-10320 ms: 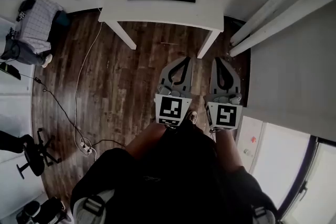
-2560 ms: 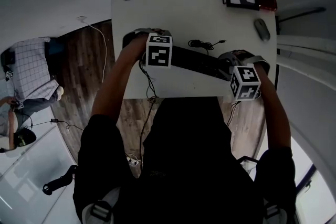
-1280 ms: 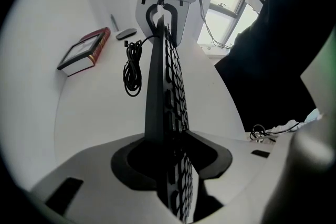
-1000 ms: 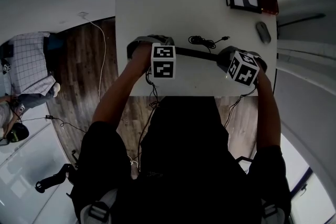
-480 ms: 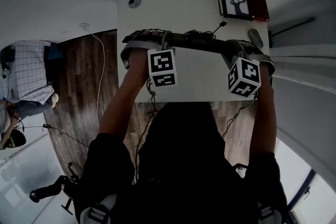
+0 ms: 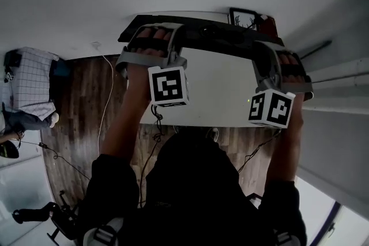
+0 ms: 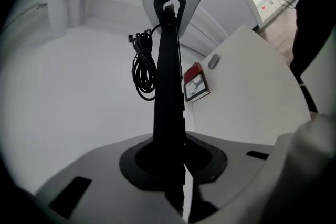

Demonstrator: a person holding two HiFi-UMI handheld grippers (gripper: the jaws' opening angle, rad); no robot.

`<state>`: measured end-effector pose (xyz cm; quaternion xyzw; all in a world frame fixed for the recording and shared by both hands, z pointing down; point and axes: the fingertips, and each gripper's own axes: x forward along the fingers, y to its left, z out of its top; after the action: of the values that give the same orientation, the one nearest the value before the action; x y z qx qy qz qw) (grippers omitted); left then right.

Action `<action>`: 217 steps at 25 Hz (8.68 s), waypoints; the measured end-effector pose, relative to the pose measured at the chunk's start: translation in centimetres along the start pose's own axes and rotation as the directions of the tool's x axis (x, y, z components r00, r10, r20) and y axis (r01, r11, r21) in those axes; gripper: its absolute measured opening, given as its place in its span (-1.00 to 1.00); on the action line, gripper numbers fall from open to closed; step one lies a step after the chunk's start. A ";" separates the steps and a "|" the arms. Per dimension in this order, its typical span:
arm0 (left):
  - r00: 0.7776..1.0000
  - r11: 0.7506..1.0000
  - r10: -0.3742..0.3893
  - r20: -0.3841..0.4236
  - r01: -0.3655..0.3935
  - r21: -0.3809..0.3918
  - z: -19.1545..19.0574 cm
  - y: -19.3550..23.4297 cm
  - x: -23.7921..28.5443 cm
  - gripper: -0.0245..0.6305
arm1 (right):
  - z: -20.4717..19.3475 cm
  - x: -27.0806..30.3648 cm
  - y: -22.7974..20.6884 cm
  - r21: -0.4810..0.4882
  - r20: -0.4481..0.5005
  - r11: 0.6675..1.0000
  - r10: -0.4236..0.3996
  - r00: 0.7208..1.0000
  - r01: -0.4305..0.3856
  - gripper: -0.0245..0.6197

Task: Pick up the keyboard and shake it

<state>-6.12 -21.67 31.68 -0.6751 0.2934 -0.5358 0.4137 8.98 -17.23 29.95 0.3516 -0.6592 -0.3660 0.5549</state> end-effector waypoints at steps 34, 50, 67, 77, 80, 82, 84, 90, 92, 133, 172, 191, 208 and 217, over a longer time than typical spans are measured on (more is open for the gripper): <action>0.918 0.935 0.328 0.222 -0.348 0.062 18.1 14.6 -14.5 -0.70 | -9.1 -23.7 -11.0 -0.039 -0.329 0.915 -0.392 0.859 0.403 -0.65; 0.908 0.954 0.299 -0.293 -0.285 0.091 1.8 8.4 -11.2 -0.70 | 0.8 -6.0 -7.5 0.010 0.149 0.958 -0.286 0.947 0.288 -0.65; 0.602 0.950 0.202 -0.772 -0.311 0.006 -15.8 3.6 -30.9 -0.70 | 26.5 -8.4 -6.5 -0.100 0.639 0.959 -0.142 0.756 0.265 -0.65; 0.762 0.951 0.245 -0.599 -0.309 -0.004 -12.5 3.8 -20.2 -0.70 | 17.9 -3.7 -5.8 -0.098 0.438 0.956 -0.208 0.875 0.277 -0.65; 0.847 0.960 0.248 -0.470 -0.280 0.002 -7.8 4.9 -17.3 -0.70 | 12.0 -4.9 -6.1 -0.093 0.300 0.964 -0.213 0.930 0.251 -0.65; 0.894 0.966 0.239 -0.379 -0.257 0.003 -5.7 5.4 -17.0 -0.70 | 9.8 -6.9 -6.2 -0.091 0.209 0.969 -0.207 0.956 0.229 -0.65; 0.923 0.972 0.227 -0.312 -0.237 0.006 -5.1 5.5 -16.3 -0.70 | 9.1 -7.4 -6.0 -0.087 0.142 0.975 -0.192 0.971 0.206 -0.65; 0.982 0.993 0.116 -0.149 -0.119 -0.007 -4.1 2.9 -11.4 -0.70 | 6.6 -5.0 -2.6 -0.065 -0.002 0.995 -0.081 0.997 0.080 -0.65; 0.992 0.999 0.043 -0.116 -0.045 -0.016 -4.6 0.8 -8.4 -0.70 | 6.1 -2.4 -0.8 -0.054 -0.025 0.998 -0.035 0.999 0.033 -0.65; 0.440 0.423 -0.892 0.098 0.893 -0.156 -0.4 -32.2 5.8 -0.70 | -2.3 8.9 32.0 0.154 0.094 0.404 0.903 0.420 -0.902 -0.65; 0.847 0.097 -0.442 0.297 0.374 -0.922 -13.0 -30.5 10.2 0.60 | -3.1 15.9 29.8 0.012 0.203 0.159 0.966 0.158 -0.987 -0.51; 0.762 -0.034 -0.503 0.408 0.454 -0.890 -12.6 -32.4 14.0 0.56 | -4.8 19.2 31.3 0.122 0.185 0.311 0.926 0.329 -0.943 0.06; 0.791 -0.006 -0.489 0.366 0.417 -0.909 -12.7 -32.6 14.8 0.64 | -5.8 19.1 30.9 0.205 0.149 0.630 0.736 0.661 -0.749 0.12; 0.852 0.220 -0.465 0.240 0.374 -0.901 -13.5 -31.2 14.1 0.70 | -5.8 17.9 32.3 0.262 0.075 0.696 0.676 0.733 -0.669 -0.19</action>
<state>-17.05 -21.67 66.88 -0.8168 0.3661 -0.3911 -0.2141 10.43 -17.70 67.28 0.1639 -0.7777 -0.0395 0.6055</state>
